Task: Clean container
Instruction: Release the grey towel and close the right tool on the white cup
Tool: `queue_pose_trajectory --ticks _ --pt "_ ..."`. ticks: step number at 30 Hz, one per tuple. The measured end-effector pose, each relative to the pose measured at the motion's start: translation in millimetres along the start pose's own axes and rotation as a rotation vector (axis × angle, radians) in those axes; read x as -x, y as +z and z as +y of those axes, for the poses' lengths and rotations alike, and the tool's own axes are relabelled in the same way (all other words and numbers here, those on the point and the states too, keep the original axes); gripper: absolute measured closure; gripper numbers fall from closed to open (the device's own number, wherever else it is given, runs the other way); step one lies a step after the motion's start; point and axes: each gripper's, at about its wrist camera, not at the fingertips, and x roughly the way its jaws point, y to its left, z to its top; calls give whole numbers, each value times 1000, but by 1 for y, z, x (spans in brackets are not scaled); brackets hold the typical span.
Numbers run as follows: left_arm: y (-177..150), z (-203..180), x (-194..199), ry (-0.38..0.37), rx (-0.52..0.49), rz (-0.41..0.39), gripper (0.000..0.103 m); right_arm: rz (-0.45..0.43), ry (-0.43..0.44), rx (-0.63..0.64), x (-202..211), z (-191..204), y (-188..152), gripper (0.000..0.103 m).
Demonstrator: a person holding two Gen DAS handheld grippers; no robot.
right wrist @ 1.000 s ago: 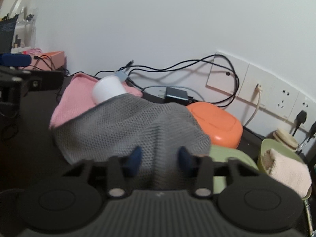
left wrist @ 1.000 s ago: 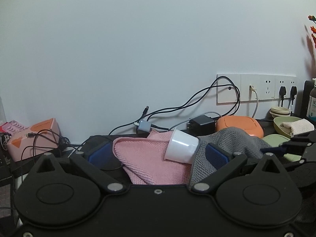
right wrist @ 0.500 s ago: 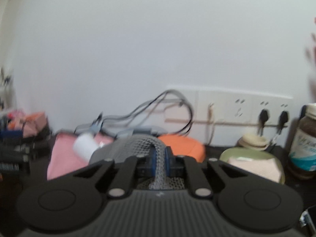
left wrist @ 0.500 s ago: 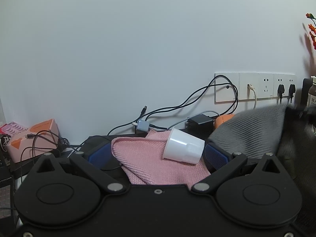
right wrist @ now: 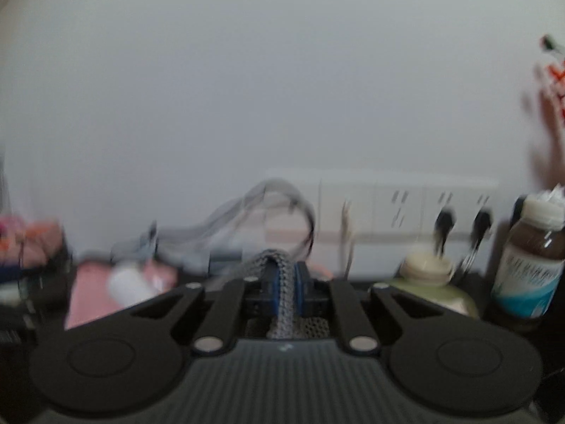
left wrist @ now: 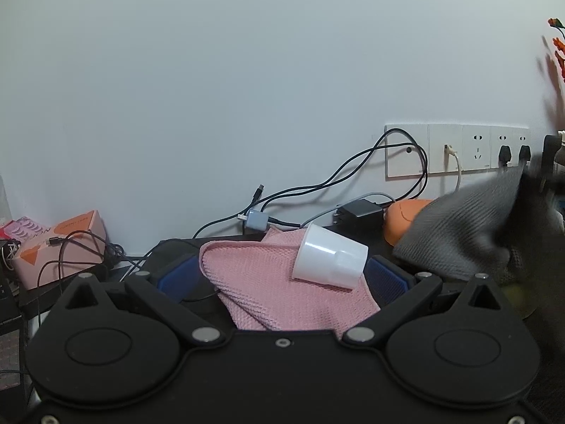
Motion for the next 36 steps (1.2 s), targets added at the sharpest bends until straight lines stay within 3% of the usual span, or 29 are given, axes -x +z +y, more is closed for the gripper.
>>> queue_pose_trajectory --ticks 2,3,4,9,13,18,23,36 --pt "1 5 -3 12 26 14 0 96 17 24 -16 5 -10 75" --pt "1 8 -4 19 42 20 0 123 22 23 -19 6 -14 58" --pt "1 10 -5 27 58 27 0 127 32 17 -20 8 -16 48" --pt "-1 15 -13 86 65 64 0 25 146 -63 -6 14 7 31" --pt "-4 12 -14 80 49 67 0 48 294 -145 -12 32 33 25" --pt "-8 -3 -13 116 -43 37 0 288 425 -257 -61 67 44 21" --pt "-12 -13 -15 141 -107 22 0 443 337 -311 -111 97 42 18" --pt "-9 2 -24 158 -35 78 0 542 263 -257 -149 132 24 18"
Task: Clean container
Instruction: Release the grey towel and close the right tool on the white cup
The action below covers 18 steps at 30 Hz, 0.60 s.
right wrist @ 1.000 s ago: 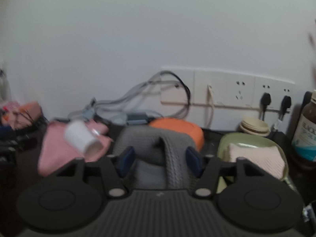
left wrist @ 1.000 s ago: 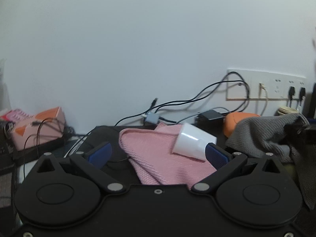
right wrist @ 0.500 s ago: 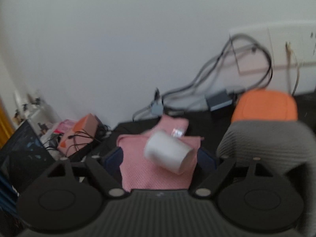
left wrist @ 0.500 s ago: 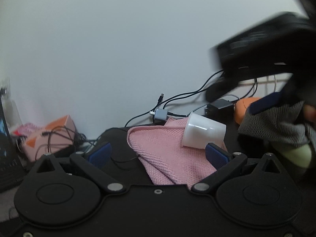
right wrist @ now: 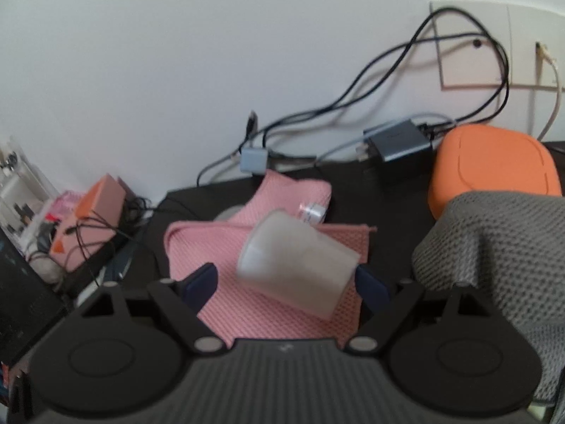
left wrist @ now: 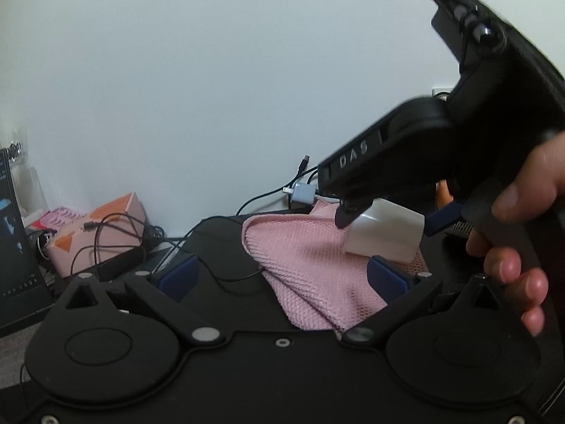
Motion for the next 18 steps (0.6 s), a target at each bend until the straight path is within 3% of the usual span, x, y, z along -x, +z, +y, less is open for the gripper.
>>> queue_pose_trajectory --ticks 3,10,18 --pt "0 -1 2 -5 -6 -6 0 2 -12 35 -3 1 -3 20" --pt "-2 -9 7 -10 -46 -32 0 -22 -50 142 2 4 -12 42" --pt "-2 -9 5 -20 -44 -18 0 -36 -49 169 6 4 -15 50"
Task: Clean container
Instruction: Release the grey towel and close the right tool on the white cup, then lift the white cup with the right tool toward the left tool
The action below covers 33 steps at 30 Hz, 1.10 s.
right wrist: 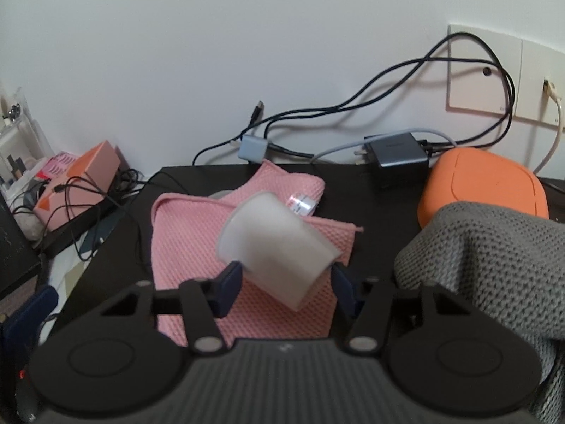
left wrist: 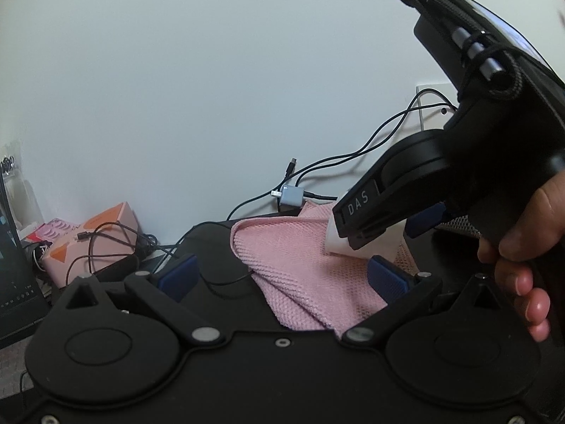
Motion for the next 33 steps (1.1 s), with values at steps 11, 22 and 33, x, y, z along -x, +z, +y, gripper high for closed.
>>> queue_pose_trajectory --ticks 11,22,33 --pt "0 1 0 -7 3 3 0 -9 -3 35 2 2 -3 58" --pt "3 16 2 -57 104 22 0 -54 9 78 27 -18 -21 77" --pt "0 11 -1 -31 79 33 0 -65 99 -163 29 -37 -4 19"
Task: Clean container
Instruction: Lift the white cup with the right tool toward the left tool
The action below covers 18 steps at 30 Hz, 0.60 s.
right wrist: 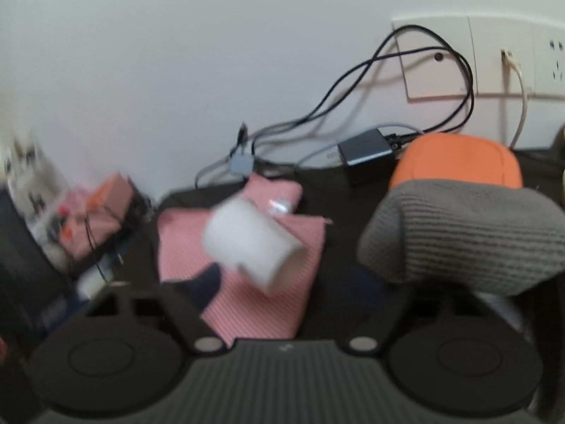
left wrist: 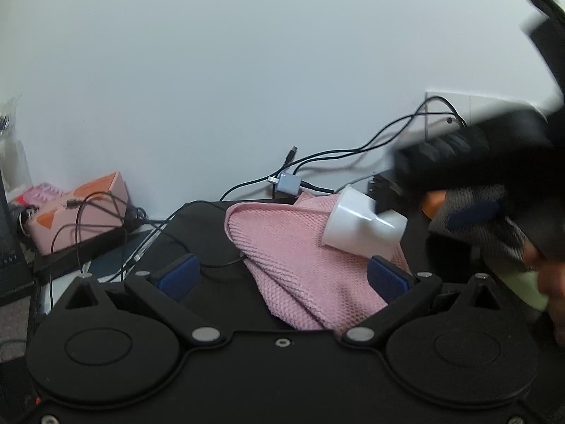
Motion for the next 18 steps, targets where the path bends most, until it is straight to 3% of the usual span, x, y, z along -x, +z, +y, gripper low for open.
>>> queue_pose_trajectory --ticks 4,8,11,18 --pt "1 2 -2 83 -19 -20 0 48 -62 -1 -24 17 8 19" --pt "4 12 -3 129 27 -14 0 86 -29 -92 -44 22 10 19" --pt "5 15 -5 153 30 -10 0 93 -68 -84 -53 28 10 19" --pt "6 17 -4 98 60 6 0 50 -78 3 -42 26 1 22"
